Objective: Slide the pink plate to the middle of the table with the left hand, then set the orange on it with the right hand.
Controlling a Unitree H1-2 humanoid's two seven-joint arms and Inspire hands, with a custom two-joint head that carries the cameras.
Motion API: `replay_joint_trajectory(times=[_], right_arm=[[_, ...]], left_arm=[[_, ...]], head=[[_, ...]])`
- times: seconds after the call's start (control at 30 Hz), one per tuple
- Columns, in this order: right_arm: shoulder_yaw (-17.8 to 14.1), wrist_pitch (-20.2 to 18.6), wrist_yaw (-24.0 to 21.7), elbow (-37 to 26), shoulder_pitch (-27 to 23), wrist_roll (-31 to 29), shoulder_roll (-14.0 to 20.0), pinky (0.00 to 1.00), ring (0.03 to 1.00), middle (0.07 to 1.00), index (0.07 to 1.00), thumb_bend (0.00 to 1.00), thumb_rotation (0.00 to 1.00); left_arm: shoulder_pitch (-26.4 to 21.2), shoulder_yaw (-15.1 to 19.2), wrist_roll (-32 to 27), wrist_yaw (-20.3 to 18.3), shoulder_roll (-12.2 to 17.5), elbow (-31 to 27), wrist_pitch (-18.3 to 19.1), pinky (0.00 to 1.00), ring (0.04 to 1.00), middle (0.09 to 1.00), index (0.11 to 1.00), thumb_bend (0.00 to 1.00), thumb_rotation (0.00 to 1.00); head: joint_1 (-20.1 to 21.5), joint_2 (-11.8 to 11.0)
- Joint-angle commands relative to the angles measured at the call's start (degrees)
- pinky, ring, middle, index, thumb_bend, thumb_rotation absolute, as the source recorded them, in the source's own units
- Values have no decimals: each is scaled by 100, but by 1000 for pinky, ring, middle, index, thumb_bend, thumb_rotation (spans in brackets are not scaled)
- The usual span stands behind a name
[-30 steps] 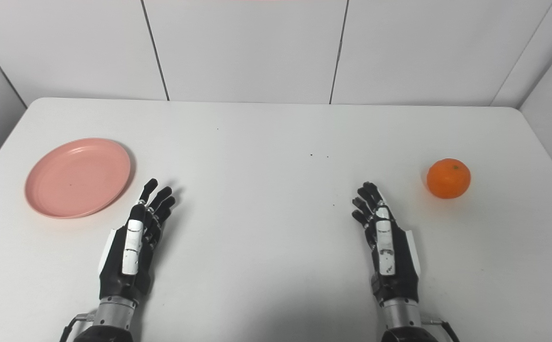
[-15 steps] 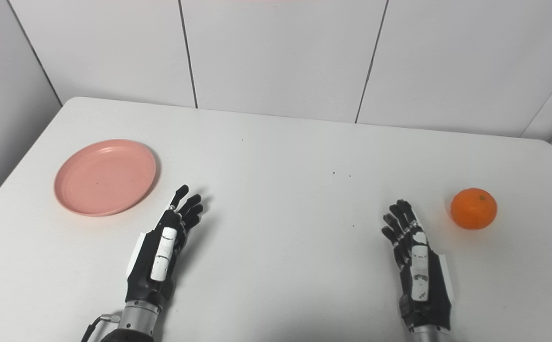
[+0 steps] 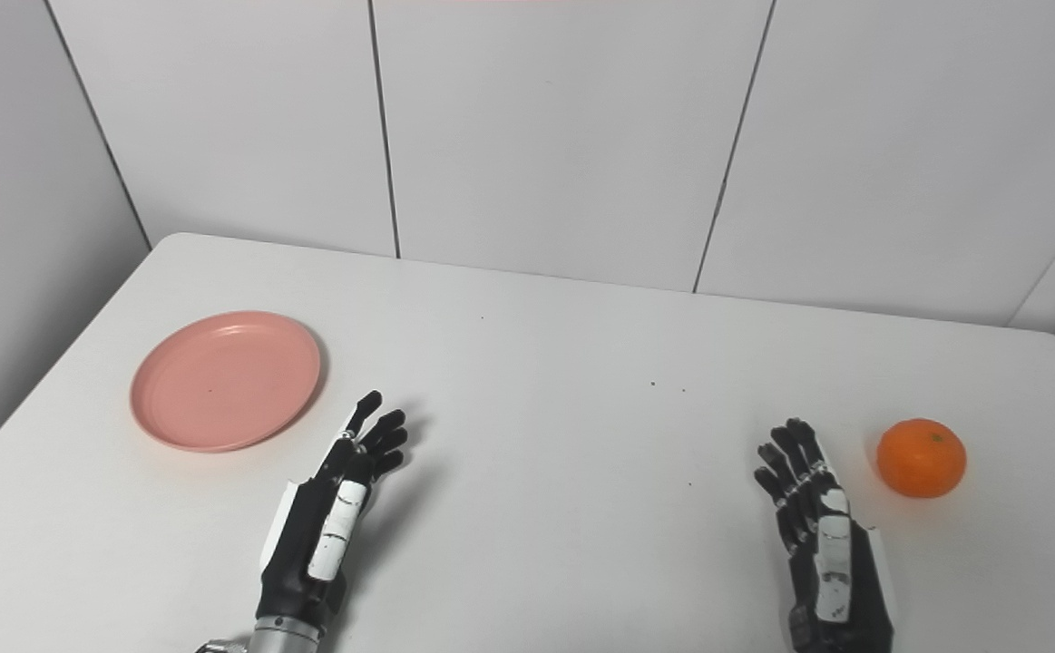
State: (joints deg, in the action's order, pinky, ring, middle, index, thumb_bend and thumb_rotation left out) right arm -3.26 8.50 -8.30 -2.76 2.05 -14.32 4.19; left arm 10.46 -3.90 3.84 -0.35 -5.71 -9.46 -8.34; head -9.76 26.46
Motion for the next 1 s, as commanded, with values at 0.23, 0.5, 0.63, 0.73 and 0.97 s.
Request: replay_joint_trajectory(times=[0.23,0.5,0.63,0.73,0.97], right_arm=[[18,397,-120,634,202,7,-20,920,912,929,928,784,1000],[38,422,-54,670,175,141,-68,913,903,917,916,796,1000],[43,408,-78,699,153,144,-66,917,908,922,920,800,999],[67,407,-74,703,152,172,-88,909,900,921,919,792,1000],[113,267,89,703,135,404,-170,885,888,909,903,783,1000]], left_arm=[[473,-20,-54,54,1,510,-123,864,879,885,908,664,880],[437,36,-228,-8,41,405,-76,884,885,890,915,686,878],[412,57,-398,-39,33,305,-20,891,882,883,906,694,871],[372,69,-540,-96,76,159,33,897,888,886,908,695,884],[103,181,-831,-232,216,-277,349,915,917,906,930,705,907]], head=[[58,-72],[151,-79],[173,-69],[204,-63],[208,-67]])
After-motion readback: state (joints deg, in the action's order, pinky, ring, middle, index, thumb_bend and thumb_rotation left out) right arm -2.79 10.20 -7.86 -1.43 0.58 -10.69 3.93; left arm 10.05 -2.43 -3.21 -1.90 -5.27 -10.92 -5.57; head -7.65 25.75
